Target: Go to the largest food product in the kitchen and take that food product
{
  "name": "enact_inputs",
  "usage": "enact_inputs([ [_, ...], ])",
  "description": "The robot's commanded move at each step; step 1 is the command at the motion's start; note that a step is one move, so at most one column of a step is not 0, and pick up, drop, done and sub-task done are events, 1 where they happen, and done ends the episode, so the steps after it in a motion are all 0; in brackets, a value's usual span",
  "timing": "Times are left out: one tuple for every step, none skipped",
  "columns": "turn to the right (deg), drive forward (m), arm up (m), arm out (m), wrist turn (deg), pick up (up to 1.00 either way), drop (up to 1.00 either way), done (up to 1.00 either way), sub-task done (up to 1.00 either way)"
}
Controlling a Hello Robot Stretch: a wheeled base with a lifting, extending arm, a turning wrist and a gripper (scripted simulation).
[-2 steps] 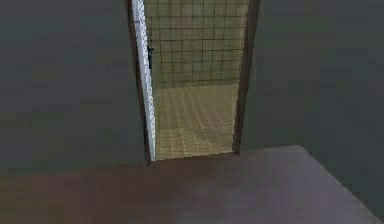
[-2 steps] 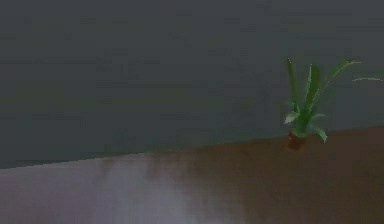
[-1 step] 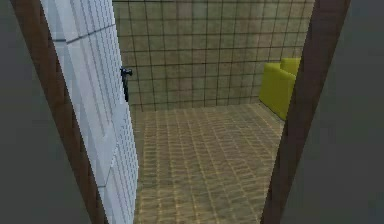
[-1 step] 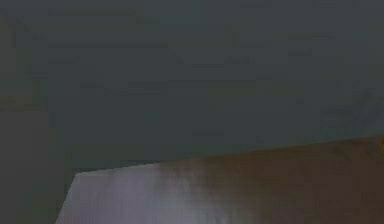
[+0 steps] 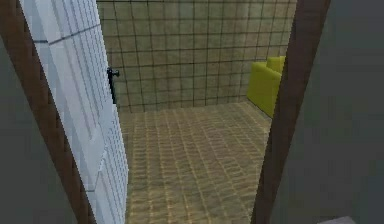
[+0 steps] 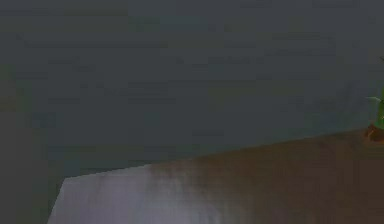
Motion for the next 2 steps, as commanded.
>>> enact_inputs([
  [0.0,1.0,0.0,0.0,0.0,0.0,0.0,0.0,0.0],
  [24.0,0.0,0.0,0.0,0.0,0.0,0.0,0.0,0.0],
])
